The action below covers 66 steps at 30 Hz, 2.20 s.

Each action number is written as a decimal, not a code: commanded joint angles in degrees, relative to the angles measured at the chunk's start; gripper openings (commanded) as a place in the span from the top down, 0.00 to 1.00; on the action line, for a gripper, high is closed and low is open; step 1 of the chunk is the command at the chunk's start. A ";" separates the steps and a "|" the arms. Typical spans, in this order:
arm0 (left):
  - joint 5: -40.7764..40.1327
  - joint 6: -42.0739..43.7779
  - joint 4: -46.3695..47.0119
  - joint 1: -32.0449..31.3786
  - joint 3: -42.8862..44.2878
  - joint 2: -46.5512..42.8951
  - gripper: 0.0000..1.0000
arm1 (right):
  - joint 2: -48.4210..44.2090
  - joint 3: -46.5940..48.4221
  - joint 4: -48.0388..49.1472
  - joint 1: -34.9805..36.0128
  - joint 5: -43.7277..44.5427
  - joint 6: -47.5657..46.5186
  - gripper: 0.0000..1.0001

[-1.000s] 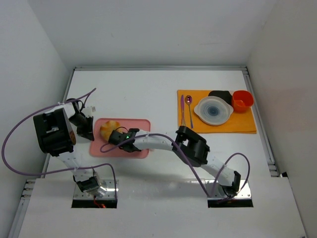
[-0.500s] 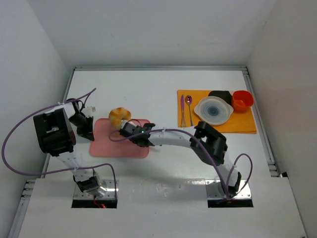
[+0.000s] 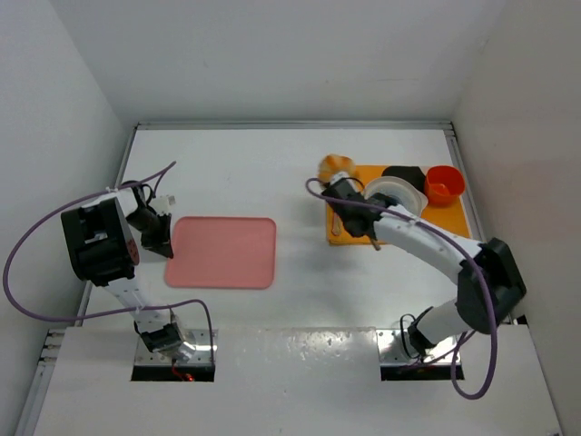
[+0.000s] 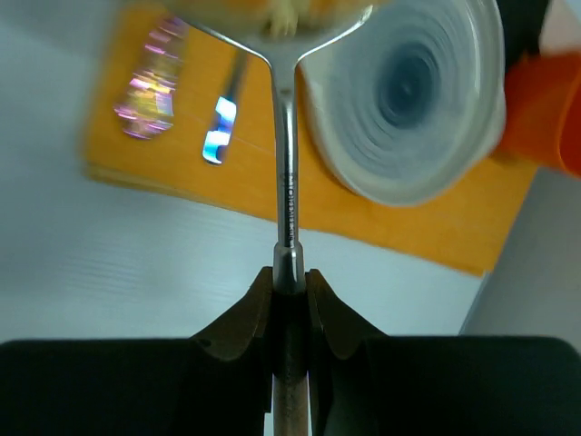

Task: Place the bread

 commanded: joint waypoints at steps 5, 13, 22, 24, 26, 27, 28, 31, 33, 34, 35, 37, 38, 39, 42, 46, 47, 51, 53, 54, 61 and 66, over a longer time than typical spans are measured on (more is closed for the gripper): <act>0.76 -0.40 3.02 -0.01 -0.57 2.40 1.00 | -8.44 -9.70 -4.54 -14.96 2.21 2.33 1.00; 1.29 0.12 3.02 0.52 -0.57 1.87 1.00 | 0.67 -6.11 -3.91 -26.99 -2.09 -1.18 1.00; 1.29 0.65 3.02 1.57 -0.57 1.87 1.00 | 14.14 3.04 -10.42 -27.89 -0.60 -5.31 1.00; 1.29 0.65 3.02 2.09 -0.57 1.87 1.00 | 16.25 4.00 -10.95 -27.45 1.07 -5.75 1.00; 1.82 0.65 2.49 2.10 -0.57 1.87 1.00 | 17.83 4.62 -12.88 -27.19 1.94 -5.58 1.00; 1.82 0.65 2.49 2.10 -0.57 1.87 1.00 | 18.27 4.89 -13.23 -27.19 2.39 -5.32 1.00; 1.82 0.65 2.49 2.10 -0.57 1.87 1.00 | 18.71 4.80 -14.28 -27.19 2.74 -5.05 1.00; 1.82 0.65 2.49 2.10 -0.57 1.87 1.00 | 19.15 4.36 -15.34 -27.62 3.18 -4.44 1.00; 1.82 0.65 2.49 2.10 -0.57 2.40 1.00 | 19.85 3.92 -16.83 -27.36 5.97 -3.83 1.00; 1.82 0.65 2.49 2.10 -0.57 2.40 1.00 | 20.03 4.01 -17.36 -27.02 7.12 -3.65 1.00; 2.34 0.65 2.49 2.10 -0.57 2.40 1.00 | 20.29 4.18 -17.89 -26.75 10.70 -2.95 1.00; 2.34 0.65 2.49 2.10 -0.57 2.40 1.00 | 20.38 4.54 -20.52 -26.66 14.68 -0.59 1.00; 2.34 0.65 2.49 2.10 -0.57 2.92 1.00 | 20.12 4.71 -20.79 -26.66 15.74 -0.13 1.00; 2.34 0.65 2.49 2.10 -0.57 2.93 1.00 | 20.03 4.80 -21.32 -26.83 17.23 0.91 1.00; 2.34 0.65 2.49 2.10 -0.57 2.93 1.00 | 18.80 4.54 -24.30 -27.80 19.96 3.38 1.00; 2.34 0.65 2.49 2.10 -0.57 2.93 1.00 | 16.96 4.80 -27.82 -29.64 23.56 6.98 1.00; 2.34 0.65 2.49 2.10 -0.57 2.93 1.00 | 15.39 4.63 -27.91 -29.65 24.09 8.12 1.00; 2.34 0.65 2.49 2.10 -0.57 2.93 1.00 | 9.33 5.76 -30.10 -29.91 26.03 9.89 1.00; 2.34 0.65 2.49 2.10 -0.57 2.93 1.00 | 5.90 7.17 -30.99 -30.00 25.68 11.30 1.00; 2.34 0.65 2.49 2.10 -0.57 2.93 1.00 | 4.84 7.96 -30.38 -29.48 23.68 11.30 1.00; 2.34 0.65 2.49 2.63 -0.57 2.93 1.00 | -5.11 0.24 -9.38 -7.96 -2.68 -3.64 1.00; 2.34 0.65 2.49 3.15 -0.04 3.46 1.00 | 7.14 7.65 -6.55 2.78 -14.21 8.01 1.00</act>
